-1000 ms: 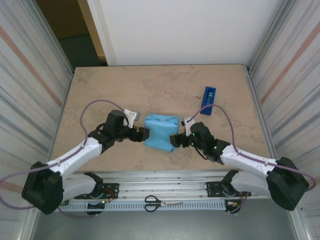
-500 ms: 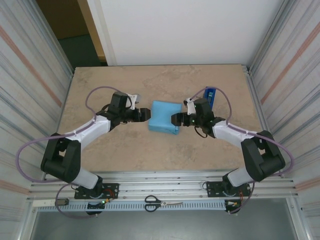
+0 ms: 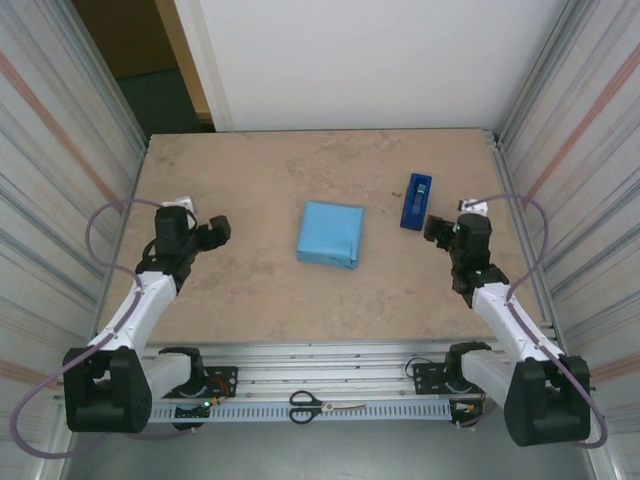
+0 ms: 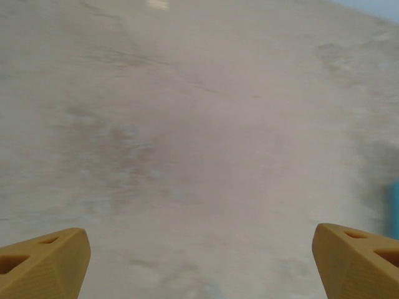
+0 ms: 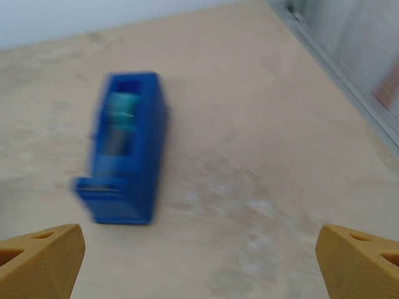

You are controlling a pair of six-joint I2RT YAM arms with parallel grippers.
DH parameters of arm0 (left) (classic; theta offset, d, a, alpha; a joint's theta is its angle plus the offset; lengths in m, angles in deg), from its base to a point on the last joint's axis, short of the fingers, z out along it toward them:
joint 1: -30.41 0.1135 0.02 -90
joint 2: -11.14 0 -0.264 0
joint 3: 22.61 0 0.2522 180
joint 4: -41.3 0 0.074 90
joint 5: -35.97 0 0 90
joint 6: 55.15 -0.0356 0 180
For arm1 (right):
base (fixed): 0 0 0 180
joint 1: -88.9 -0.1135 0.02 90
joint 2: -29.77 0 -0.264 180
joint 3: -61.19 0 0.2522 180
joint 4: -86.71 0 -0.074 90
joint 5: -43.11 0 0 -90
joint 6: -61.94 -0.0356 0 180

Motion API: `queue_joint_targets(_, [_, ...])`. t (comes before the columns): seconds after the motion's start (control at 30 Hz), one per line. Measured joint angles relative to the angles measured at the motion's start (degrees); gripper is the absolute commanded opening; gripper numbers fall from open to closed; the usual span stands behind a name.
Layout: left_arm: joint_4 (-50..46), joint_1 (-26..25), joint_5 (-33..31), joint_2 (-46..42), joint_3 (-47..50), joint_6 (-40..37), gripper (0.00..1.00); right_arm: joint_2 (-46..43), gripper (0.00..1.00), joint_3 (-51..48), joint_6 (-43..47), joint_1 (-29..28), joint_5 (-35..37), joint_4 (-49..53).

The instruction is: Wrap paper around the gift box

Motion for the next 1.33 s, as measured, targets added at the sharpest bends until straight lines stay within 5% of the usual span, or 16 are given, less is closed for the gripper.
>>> queue_joint_targets(0.2, [10.2,0.0,-6.1,6.1,5.9,-6.3,0.95,9.8,0.94,-6.3,1.4,5.5,-5.9,-11.8])
queue_joint_targets(0.57, [37.6,0.6,-3.3,21.2,8.8,-13.7,0.97,28.3,0.95,-6.1,5.8,7.4,-17.4,-38.4])
queue_joint_targets(0.87, [46.3,0.6,-1.4,24.2,11.5,-15.6,0.99,29.9,0.98,-4.3,6.0,5.0,-13.1,-37.9])
queue_joint_targets(1.33, [47.3,0.8,4.0,24.2,11.5,-17.3,0.99,29.9,0.98,-4.3,6.0,5.0,-11.7,-37.9])
